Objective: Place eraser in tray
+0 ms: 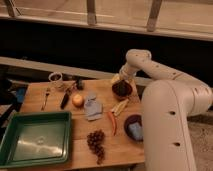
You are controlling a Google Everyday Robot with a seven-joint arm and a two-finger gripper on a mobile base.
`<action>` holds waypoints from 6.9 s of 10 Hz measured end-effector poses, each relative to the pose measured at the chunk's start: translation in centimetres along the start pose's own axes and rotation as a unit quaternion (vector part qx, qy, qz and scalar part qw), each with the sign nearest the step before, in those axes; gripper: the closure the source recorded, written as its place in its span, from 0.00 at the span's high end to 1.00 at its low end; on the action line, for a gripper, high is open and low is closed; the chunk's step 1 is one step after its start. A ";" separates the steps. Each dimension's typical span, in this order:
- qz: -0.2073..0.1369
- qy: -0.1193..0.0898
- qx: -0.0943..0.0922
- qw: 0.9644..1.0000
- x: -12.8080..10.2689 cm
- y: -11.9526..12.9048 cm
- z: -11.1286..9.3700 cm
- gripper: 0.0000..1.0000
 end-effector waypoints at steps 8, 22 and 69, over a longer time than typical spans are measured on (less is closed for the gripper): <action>-0.011 0.011 -0.012 1.000 -1.1 0.8 2.1 0.77; -0.052 -0.035 -0.007 0.998 -1.0 3.0 -5.1 0.00; -0.441 0.097 -0.291 0.843 18.2 44.8 4.4 0.78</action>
